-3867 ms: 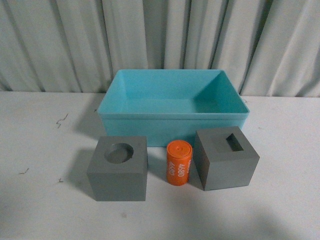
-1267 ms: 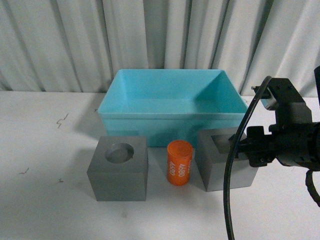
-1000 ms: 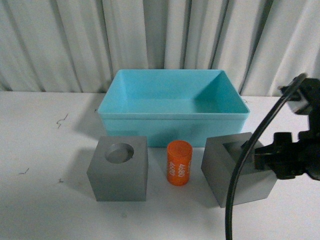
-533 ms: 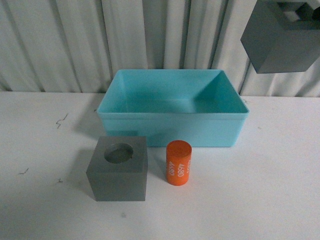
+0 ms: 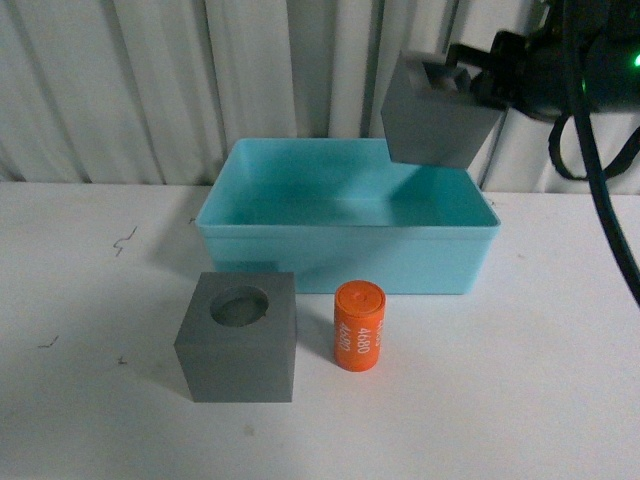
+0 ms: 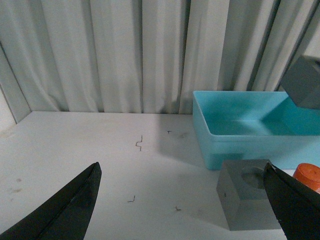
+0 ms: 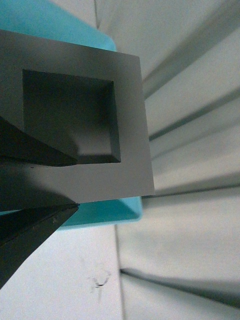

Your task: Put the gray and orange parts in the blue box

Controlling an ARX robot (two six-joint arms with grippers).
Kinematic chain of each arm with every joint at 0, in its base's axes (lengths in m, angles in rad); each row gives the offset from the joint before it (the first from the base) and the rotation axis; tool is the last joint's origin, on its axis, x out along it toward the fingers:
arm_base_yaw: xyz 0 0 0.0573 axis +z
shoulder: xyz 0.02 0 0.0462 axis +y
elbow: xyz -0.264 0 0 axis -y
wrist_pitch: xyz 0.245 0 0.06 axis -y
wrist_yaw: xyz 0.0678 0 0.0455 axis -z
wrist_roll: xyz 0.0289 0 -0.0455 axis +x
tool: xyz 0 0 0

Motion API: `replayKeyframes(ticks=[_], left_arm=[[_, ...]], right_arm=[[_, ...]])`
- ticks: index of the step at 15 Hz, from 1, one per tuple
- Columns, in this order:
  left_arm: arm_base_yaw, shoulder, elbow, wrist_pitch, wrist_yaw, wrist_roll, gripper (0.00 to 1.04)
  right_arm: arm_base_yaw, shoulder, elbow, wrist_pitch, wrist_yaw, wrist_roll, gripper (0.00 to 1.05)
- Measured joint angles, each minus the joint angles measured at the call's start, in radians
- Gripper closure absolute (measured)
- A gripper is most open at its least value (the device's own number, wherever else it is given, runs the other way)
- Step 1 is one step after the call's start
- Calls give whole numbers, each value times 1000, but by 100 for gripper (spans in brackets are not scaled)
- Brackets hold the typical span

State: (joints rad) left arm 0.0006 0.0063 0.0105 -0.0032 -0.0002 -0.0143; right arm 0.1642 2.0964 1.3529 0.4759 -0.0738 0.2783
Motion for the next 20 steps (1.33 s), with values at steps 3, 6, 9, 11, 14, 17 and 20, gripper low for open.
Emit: replayKeyframes(ticks=[3,6,9,11,14,17,20], left_arm=[[0,0,0,0,0,0,7],[0,0,0,0,0,0,7],[0,0,0,0,0,0,7],[0,0,0,0,0,0,7],[0,0,0,0,0,0,7],[0,0,0,0,0,0,7],[0,0,0,0,0,0,7]], right_arm=[[8,96,24,8,73,76,87],[13,128,79,2,97,104,87],[13,142,88,-13,113,113,86],[11,146,88,16,113,116,61],[-11,61,-27,110,134,104,21],[-95,-294,-353,291,137,2,7],[-215,-669,-856,194,174,-17,6]])
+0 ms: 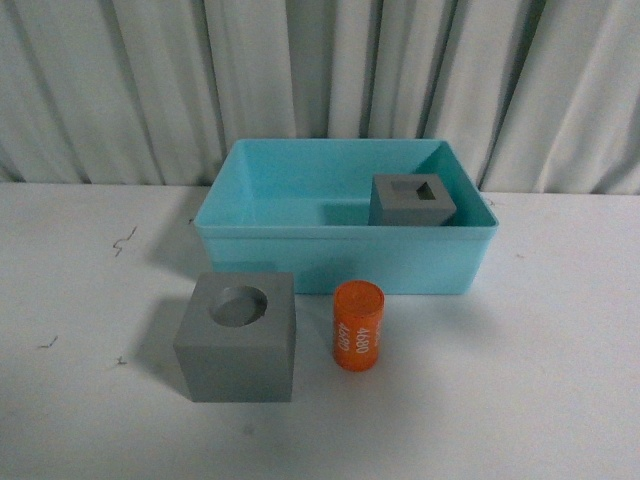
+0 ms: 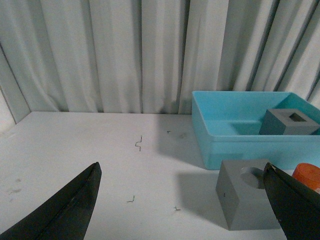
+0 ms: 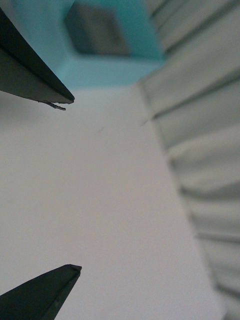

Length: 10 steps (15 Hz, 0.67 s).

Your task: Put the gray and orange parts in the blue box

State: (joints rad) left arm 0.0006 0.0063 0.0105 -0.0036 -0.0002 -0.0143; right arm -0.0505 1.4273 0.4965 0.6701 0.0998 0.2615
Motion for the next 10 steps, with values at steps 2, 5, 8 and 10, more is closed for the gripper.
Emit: replayKeyframes(ticks=[2,5,8,10], left_arm=[[0,0,0,0,0,0,7],[0,0,0,0,-1,0,7],[0,0,0,0,0,0,7],[0,0,0,0,0,0,7]], right_arm=[[-8,-19,-167,-47,40,7,6],[-13,50,-296,500,-156,-164,34],[53,-220,-359,395,-106,-242,74],[50,-339,-410,312,-100,-252,100]])
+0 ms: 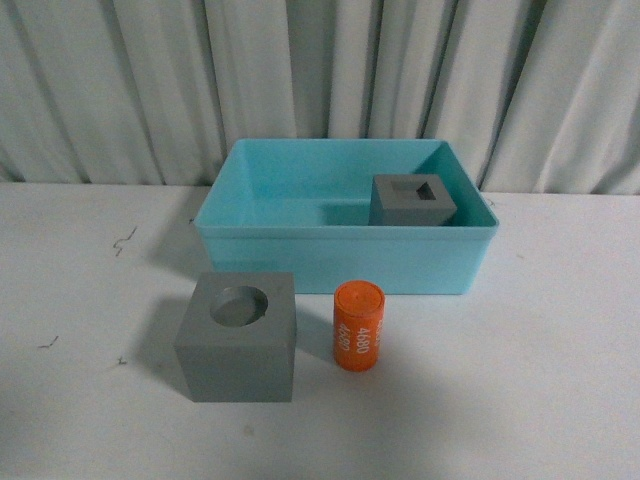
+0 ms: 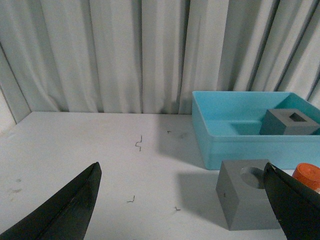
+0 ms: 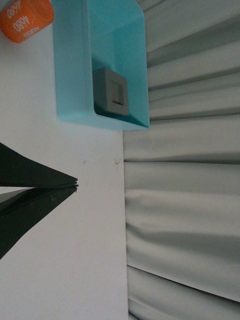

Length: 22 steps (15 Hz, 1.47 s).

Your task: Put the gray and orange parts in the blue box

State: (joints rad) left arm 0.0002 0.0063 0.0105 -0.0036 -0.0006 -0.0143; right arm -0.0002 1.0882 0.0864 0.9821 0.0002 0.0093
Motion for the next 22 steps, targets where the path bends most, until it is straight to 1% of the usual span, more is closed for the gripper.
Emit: replayKeyframes(ticks=[1,6,13,18,22], left_arm=[[0,0,0,0,0,0,7],[0,0,0,0,0,0,7],[0,0,0,0,0,0,7],[0,0,0,0,0,0,7],[0,0,0,0,0,0,7]], right_arm=[[0,-59,-19,-43,0,-4,103],[0,-339,-69,-265,0,-3,103],[0,-663,-75,-559,0,-3,103],[0,-721,-75,-614,0,-4,103],[0,-839,-75,-731,0,-3,103]])
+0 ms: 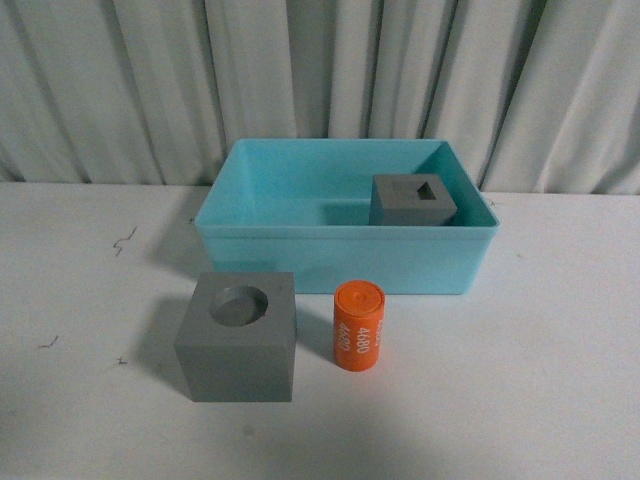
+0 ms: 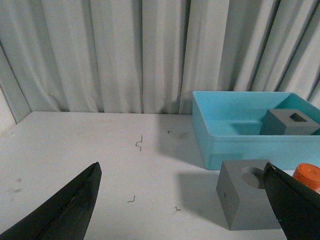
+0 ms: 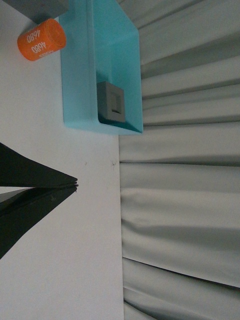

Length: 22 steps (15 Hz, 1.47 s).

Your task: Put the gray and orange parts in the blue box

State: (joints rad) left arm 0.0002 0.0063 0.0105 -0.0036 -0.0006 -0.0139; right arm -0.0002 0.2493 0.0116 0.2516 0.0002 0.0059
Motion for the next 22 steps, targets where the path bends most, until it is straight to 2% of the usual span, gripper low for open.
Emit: replayKeyframes(ticks=[3,4,8,14,15,16,17,19,20,22], left_arm=[[0,0,0,0,0,0,7],[0,0,0,0,0,0,7],[0,0,0,0,1,0,7],[0,0,0,-2,1,-1,7],[26,81,69,-196,92,-55,7],[18,291,166,-308,140,-140,7],[-11,421,208,-275,135,-201,7],[-85,656,269,-126,93,-250,7],[-156,909,325,28,23,-244,7],[-194,1104,394,119,-27,-239,7]], right_arm=[[0,-111,1,-129,0,0,103],[0,-248,0,-247,0,-1,103],[0,-246,0,-256,0,-3,103],[0,-246,0,-255,0,-3,35],[0,-246,0,-256,1,-3,24],[0,-246,0,-254,-1,-3,13],[0,-246,0,-255,-1,-3,5],[0,-246,0,-255,0,-3,7],[0,-246,0,-255,0,-3,6],[0,-246,0,-255,0,-3,6]])
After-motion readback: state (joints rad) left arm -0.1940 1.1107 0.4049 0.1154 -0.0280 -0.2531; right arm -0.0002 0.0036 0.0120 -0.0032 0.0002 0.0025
